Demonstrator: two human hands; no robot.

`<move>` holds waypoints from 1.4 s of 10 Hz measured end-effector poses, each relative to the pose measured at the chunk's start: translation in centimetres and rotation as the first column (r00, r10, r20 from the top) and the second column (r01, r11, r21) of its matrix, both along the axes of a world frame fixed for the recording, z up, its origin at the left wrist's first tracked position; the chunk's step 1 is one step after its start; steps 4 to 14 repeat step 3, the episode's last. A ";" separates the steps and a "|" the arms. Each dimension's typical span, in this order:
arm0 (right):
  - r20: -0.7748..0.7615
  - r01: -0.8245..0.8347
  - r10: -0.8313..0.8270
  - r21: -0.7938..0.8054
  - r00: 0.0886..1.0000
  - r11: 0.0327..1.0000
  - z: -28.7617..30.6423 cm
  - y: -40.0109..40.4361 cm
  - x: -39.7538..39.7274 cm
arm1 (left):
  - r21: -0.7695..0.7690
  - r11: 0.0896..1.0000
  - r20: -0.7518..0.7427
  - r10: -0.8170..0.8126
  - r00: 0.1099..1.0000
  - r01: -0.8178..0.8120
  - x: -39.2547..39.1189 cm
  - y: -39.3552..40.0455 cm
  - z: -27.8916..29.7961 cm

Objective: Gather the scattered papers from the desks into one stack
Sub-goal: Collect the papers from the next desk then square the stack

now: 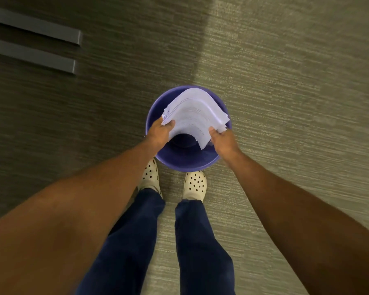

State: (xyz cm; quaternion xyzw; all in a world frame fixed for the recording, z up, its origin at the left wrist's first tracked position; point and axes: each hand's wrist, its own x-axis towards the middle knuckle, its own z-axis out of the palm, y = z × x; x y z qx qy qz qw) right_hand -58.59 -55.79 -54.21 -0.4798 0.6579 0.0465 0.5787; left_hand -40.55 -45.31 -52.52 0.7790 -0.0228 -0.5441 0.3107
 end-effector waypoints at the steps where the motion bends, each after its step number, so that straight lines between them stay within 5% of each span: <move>1: 0.084 -0.069 0.062 0.085 0.995 0.994 -1.0 -1.0 0.2 | -0.013 0.998 0.045 -0.066 0.997 0.066 -0.2 -0.2 -0.8; 2: 0.079 -0.138 0.134 0.050 0.988 0.989 -0.8 -1.6 0.5 | 0.002 0.986 0.156 -0.167 0.974 0.169 -0.5 -0.3 -0.6; 3: 0.004 -0.241 0.244 -0.147 0.970 0.959 1.5 -1.2 0.6 | 0.046 0.960 0.340 -0.274 0.900 0.275 -1.1 0.1 1.3; 14: 0.004 -0.241 0.244 -0.147 0.970 0.959 1.5 -1.2 0.6 | 0.046 0.960 0.340 -0.274 0.900 0.275 -1.1 0.1 1.3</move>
